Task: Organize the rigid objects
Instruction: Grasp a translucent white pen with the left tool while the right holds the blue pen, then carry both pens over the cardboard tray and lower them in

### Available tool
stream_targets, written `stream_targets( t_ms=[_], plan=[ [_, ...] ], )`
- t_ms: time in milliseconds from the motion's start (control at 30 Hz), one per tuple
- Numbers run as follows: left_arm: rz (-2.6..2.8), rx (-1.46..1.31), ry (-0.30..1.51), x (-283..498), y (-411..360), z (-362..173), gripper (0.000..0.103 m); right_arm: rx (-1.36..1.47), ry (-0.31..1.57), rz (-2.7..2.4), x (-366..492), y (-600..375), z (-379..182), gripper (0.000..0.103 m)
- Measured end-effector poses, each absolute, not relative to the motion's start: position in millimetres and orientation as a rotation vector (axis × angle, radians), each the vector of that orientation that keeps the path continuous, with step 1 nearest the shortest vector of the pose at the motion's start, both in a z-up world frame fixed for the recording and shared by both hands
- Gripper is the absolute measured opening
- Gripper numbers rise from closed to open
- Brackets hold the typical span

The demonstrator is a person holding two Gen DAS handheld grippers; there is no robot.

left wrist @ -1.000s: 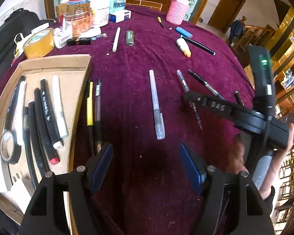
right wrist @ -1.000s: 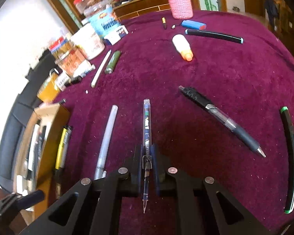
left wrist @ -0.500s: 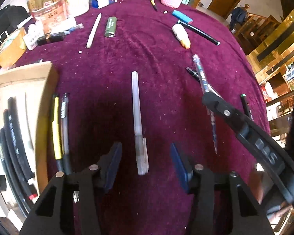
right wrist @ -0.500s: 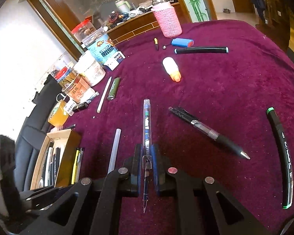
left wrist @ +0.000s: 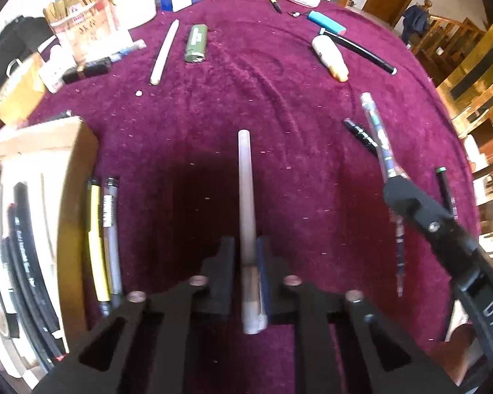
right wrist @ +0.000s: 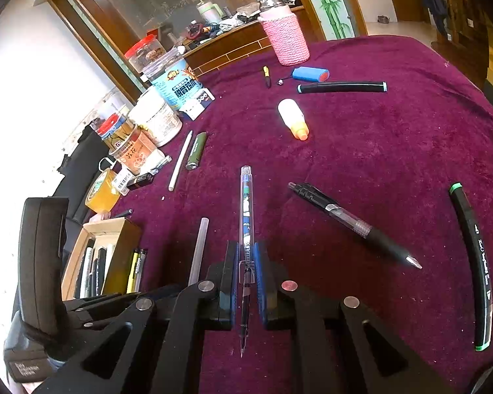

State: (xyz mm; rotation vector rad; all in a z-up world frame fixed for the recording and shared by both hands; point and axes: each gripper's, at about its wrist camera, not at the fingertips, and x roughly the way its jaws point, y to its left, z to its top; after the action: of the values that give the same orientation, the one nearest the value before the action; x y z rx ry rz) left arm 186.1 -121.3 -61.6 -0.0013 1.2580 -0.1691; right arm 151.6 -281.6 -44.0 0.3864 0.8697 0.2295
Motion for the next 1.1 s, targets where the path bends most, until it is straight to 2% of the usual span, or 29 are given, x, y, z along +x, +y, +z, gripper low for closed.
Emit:
stream_targets(
  t_ms=[467,800,1100],
  plan=[
    [-0.234,-0.164,1.261,138.3,-89.0,-52.2,0.008,0.376,0.893,0.258,157.0,-275.4,-51.1,0.009],
    [-0.260,-0.214,1.166,80.3,-59.1,-13.2,0.008,0.305,0.945,0.287,162.3,-259.5,-67.3,0.009],
    [-0.231,-0.303,1.111,41.5,3.3,10.6,0.009,0.243,0.956,0.364,158.2,-235.7,-77.4,0.009]
  ],
)
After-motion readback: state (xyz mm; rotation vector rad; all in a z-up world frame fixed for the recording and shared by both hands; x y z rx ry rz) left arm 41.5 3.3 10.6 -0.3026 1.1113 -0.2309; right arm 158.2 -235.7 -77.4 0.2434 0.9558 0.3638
